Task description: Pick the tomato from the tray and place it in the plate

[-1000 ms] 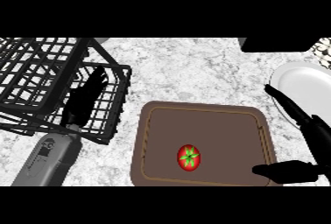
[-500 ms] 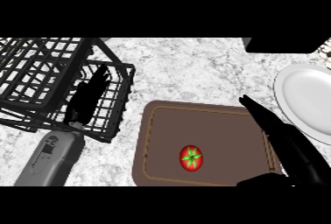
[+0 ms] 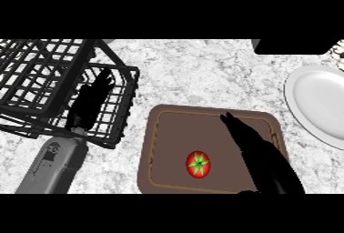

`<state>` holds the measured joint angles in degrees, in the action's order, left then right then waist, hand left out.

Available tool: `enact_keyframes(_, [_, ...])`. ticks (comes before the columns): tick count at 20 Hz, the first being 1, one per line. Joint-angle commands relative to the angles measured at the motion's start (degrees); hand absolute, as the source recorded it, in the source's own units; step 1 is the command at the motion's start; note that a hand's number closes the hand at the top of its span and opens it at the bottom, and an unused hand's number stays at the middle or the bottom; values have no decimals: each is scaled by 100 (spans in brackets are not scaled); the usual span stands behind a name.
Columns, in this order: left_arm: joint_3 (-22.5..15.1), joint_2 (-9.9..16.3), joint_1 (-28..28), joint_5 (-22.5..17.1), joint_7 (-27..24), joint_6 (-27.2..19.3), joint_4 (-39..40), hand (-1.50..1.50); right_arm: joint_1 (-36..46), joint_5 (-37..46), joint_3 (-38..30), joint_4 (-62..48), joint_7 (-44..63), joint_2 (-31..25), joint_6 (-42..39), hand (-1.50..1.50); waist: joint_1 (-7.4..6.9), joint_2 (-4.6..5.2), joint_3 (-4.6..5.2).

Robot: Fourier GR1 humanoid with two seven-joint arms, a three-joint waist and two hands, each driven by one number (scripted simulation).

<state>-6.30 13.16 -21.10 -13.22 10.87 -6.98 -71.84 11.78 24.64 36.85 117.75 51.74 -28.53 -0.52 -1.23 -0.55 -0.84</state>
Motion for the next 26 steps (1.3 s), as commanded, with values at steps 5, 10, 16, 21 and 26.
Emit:
enact_keyframes(5, [-216,-401,1217,44,-155,-44,134,0,214,310,333,-180,310,468,-121,-150,-6,44,90])
enact_keyframes(10, [-234,-344,1247,173,-6,-11,43,0,359,896,643,-748,598,798,-80,-150,-64,43,89])
enact_keyframes(16, [-53,-285,1189,35,229,137,-160,0,356,1078,667,-1154,620,998,-90,-150,-58,37,85])
enact_keyframes(21, [-250,-506,1497,281,-19,62,-244,0,408,1044,654,-1369,513,1104,-209,-150,-87,31,85])
enact_keyframes(26, [57,-369,1197,128,117,245,-74,0,515,1165,778,-2042,410,1453,-156,-150,-76,53,86])
